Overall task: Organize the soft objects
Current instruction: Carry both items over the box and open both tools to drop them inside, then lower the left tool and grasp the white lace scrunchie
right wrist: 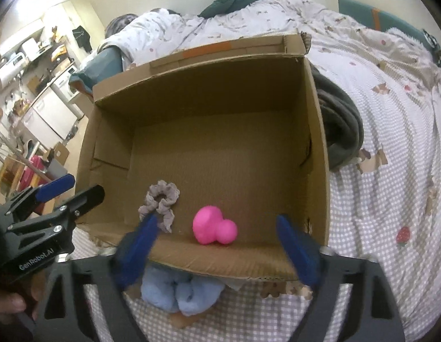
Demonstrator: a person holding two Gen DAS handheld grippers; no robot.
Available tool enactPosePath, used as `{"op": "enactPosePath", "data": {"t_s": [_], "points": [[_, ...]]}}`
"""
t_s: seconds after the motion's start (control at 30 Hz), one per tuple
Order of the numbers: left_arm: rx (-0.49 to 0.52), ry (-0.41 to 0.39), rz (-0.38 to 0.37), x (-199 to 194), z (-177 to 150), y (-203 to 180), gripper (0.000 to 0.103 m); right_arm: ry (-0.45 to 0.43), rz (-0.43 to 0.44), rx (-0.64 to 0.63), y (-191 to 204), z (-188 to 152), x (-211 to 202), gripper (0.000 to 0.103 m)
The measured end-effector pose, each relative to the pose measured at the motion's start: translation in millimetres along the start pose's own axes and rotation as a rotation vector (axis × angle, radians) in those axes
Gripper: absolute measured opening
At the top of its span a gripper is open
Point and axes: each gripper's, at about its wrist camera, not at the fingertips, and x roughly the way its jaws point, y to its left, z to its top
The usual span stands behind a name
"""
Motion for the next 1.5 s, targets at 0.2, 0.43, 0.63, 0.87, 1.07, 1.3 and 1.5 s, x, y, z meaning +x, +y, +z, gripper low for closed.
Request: {"op": "enactPosePath", "data": {"t_s": [0.2,0.43,0.63,0.87,1.07,1.3,1.5], "points": [[0.001,0.007,0.004,2.9,-0.7,0.4,0.068,0.015,0.007,0.016,-0.2,-0.3,3.1,0.103],[0.000,-0.006,0.014,1.5,-0.5,2.2,0.068,-0.024,0.001,0.011,-0.3,-0.4,-0.8,0.103],[-0.002,-0.029,0.003,-3.6,-2.2,3.5,0.068,-0.053,0.019,0.006,-0.3,-0.6,-3.1,0.103],[-0.015,-0.032,-0.002,-16.1,-8.0,11.6,0.068,-0.063,0.019,0.017,-6.2,-2.0,-14.7,0.103],[-0.062,-0.068,0.051,-37.5,-17.3,25.1,0.068,-0.119,-0.033,-0.037,3.6,-11.8,-38.6,0.103],[-0.131,-0.033,0.055,-47.2,-33.9,40.1,0.069,-0.108,-0.027,-0.057,12.2,-30.6,-47.9,0.103],[-0.146,-0.017,0.060,-53.5,-46.5,48.4,0.069,-0.107,-0.008,-0.048,11.2,-46.8,-56.8,0.103]]}}
